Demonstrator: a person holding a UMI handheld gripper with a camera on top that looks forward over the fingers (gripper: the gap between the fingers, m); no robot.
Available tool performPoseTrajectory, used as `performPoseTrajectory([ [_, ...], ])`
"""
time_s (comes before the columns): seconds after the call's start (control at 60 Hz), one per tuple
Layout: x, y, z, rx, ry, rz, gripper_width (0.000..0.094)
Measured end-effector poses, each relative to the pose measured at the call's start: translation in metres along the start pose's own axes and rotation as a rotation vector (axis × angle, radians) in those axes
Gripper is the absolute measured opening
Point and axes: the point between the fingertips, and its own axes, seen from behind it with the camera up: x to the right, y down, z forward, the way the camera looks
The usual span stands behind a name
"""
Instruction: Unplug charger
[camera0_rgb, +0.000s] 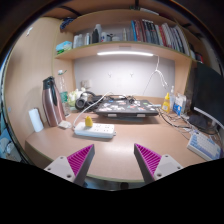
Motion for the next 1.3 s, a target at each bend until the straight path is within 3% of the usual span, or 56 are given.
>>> performPoseTrajectory([
  [0.367, -0.061, -0.006, 0.062, -0.04, -0.059, -0.031, 0.087],
  [0.517, -0.092, -0.022, 0.097, -0.006, -0.084, -0.076, 0.0849],
  [0.833, -0.114, -0.045, 0.192, 0.036, -0.026, -0.077, 0.0804],
  [0.967, -0.119, -0.041, 0.22, 0.006, -0.009, -0.047, 0.0693],
  [1.1, -0.112, -0.037, 0.229, -0.016, 0.03, -0.003, 0.0411],
  [1.117, -0.11, -0.037, 0.229, -0.012, 0.038, 0.001, 0.0327],
  [1.3, -0.111, -0.038, 0.229, -0.008, 0.012, 0.033, 0.0217],
])
